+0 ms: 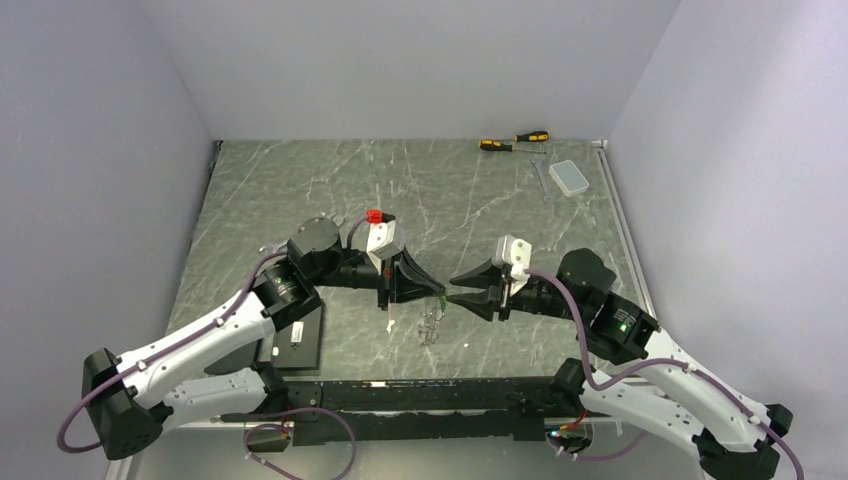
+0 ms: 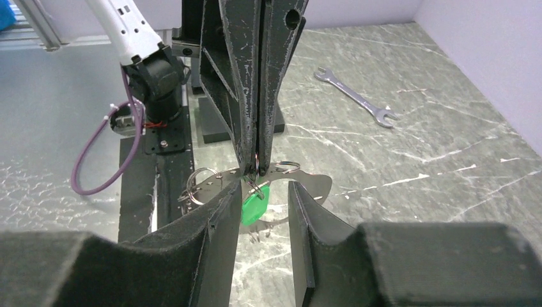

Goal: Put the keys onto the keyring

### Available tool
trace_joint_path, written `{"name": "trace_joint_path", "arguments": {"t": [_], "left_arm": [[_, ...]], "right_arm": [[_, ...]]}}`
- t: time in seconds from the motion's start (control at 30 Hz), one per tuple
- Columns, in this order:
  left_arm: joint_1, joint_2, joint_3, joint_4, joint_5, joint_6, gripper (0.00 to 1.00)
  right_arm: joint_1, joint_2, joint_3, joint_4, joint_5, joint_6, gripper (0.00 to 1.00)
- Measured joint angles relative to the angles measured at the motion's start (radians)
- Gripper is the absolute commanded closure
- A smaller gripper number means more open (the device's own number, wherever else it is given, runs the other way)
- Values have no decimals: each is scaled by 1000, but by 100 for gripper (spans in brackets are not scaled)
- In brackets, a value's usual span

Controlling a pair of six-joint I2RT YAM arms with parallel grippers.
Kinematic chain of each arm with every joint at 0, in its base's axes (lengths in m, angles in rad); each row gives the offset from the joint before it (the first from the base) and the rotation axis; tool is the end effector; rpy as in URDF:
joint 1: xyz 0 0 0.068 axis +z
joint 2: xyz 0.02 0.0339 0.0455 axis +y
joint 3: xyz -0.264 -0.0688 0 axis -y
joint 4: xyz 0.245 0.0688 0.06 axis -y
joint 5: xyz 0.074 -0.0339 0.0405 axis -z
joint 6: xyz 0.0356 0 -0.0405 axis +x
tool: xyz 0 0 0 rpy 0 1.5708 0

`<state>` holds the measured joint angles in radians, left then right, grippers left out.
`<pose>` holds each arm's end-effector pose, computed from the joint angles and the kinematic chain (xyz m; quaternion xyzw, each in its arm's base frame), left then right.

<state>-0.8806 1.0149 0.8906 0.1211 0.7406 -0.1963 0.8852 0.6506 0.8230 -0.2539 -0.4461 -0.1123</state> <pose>0.1289 -0.1938 0.3666 0.4622 0.5362 -0.5575 0.4336 0.0810 0.1233 0.3659 -0.4747 0.5580 0.3998 0.5509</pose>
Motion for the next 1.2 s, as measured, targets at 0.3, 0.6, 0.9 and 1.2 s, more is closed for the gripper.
{"name": "trace_joint_path", "arguments": {"t": [0.3, 0.6, 0.9, 1.2], "left_arm": [[0, 4, 2, 9, 23, -2, 100], [0, 3, 2, 30, 23, -4, 100], [0, 3, 2, 53, 26, -4, 100], [0, 3, 2, 59, 31, -5, 100]], "right_arm": [[0, 44, 0, 0, -28, 0, 71], [0, 69, 3, 2, -53, 0, 81], [0, 68, 13, 5, -57, 0, 79], [0, 60, 14, 8, -53, 0, 80]]}}
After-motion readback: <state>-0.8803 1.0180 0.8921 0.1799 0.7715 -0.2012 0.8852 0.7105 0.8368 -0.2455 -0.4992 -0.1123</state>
